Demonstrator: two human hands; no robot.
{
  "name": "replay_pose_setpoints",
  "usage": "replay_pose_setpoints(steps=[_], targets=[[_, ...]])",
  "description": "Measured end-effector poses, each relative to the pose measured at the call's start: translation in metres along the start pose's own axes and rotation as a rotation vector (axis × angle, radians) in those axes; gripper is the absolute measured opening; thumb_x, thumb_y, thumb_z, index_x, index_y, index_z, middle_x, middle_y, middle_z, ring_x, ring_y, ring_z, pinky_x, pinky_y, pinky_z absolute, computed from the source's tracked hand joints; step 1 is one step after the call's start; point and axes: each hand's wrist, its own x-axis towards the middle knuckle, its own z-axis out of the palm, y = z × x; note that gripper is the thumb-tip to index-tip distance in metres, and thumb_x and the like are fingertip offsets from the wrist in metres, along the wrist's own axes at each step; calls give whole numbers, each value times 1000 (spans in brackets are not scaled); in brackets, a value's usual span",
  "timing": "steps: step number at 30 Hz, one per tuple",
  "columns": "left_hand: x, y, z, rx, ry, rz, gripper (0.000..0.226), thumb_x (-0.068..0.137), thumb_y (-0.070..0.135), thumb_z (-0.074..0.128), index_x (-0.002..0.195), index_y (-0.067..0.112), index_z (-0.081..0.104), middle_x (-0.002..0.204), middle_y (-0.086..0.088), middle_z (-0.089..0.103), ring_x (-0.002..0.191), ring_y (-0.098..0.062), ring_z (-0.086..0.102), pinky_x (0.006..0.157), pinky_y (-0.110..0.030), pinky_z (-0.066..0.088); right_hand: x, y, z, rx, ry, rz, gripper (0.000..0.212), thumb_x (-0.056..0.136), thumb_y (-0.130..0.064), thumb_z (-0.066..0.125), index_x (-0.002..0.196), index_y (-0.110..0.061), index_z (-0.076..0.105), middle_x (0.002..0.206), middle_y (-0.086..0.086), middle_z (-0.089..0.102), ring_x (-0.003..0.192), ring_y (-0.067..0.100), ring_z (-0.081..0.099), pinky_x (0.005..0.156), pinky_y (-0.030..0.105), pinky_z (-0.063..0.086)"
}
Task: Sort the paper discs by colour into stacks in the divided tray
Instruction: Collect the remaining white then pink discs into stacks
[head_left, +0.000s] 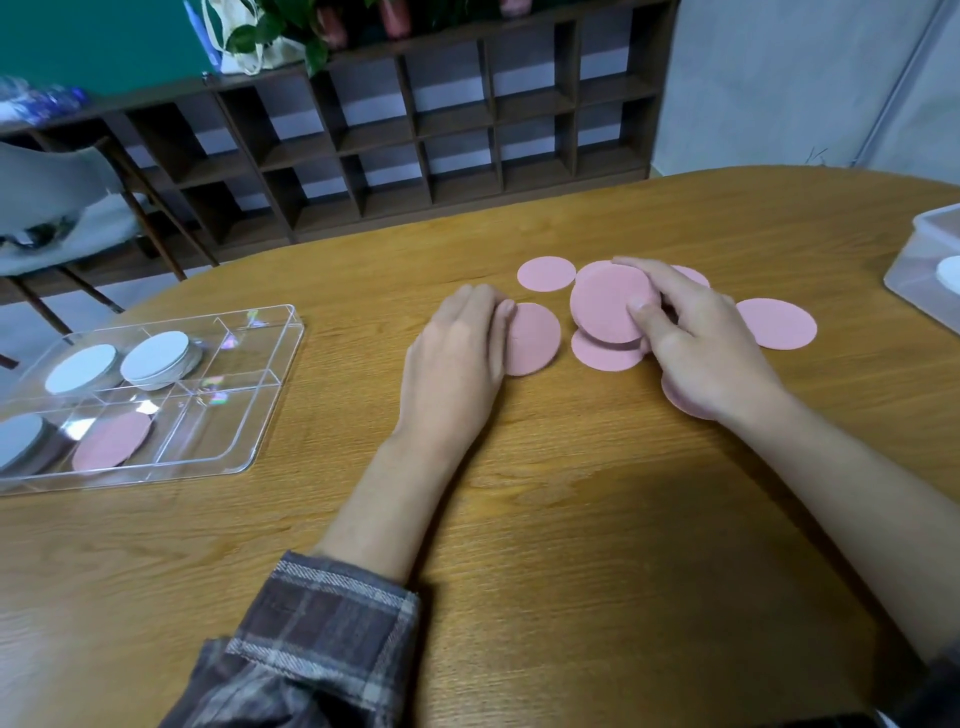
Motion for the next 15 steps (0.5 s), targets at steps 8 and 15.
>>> replay_pose_setpoints(steps=[8, 15], targets=[[-3, 19, 10, -384, 26, -90, 12, 105, 11, 57, 102, 11, 69, 72, 4, 66, 64, -14, 62, 69, -31, 52, -1, -2, 4, 74, -73, -41, 39, 108, -22, 42, 139, -40, 58, 106, -25, 63, 88, 1, 53, 86, 28, 41], [-4, 27, 17, -448, 28, -216, 22, 89, 12, 76, 109, 20, 78, 81, 1, 72, 67, -11, 69, 73, -34, 61, -3, -6, 5, 169, -101, -50, 36, 109, -30, 37, 132, -43, 63, 76, -3, 63, 69, 4, 57, 73, 27, 49]])
